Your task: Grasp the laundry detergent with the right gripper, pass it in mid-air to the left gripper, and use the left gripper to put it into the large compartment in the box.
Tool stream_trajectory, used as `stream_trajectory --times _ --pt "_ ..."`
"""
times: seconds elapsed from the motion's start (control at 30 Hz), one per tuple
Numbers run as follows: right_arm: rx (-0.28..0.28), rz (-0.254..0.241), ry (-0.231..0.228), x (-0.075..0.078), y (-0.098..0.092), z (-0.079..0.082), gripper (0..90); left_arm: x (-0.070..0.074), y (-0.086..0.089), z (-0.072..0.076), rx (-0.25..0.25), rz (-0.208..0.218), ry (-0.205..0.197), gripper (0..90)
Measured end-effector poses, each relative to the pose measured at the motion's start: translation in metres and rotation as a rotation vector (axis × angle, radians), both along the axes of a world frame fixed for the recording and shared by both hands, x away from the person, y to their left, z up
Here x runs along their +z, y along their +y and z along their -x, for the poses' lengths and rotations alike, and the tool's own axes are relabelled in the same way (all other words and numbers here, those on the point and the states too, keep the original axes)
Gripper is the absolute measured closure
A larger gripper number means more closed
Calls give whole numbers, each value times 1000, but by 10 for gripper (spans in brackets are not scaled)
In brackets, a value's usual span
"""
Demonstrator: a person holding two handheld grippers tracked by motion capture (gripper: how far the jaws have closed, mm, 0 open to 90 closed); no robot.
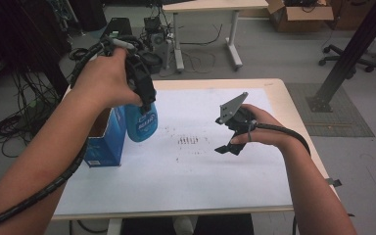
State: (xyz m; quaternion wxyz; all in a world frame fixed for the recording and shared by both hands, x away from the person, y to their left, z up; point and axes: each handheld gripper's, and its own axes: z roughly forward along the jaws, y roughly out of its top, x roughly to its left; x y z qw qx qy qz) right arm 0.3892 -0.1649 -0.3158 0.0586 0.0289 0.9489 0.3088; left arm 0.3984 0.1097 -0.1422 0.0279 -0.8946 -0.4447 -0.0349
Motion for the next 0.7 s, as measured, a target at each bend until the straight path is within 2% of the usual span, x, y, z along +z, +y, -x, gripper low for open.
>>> stream_trajectory --times 0.07,0.23,0.3,0.4,0.53,0.7 --pt "-7 10 7 0 -2 -2 24 5 9 -3 60 23 7 376" --pt "-20 54 8 4 -4 -5 24 12 24 -6 149 45 0 376" --pt "-24 67 4 5 -4 -6 24 14 28 -7 167 35 0 376" --pt "-27 78 3 7 -6 -7 25 18 34 -8 199 44 -6 376" --pt "-33 73 -3 8 -7 -9 25 24 41 -10 267 59 7 376" --pt "-42 85 0 7 -7 -10 25 33 48 -11 324 70 -29 376"
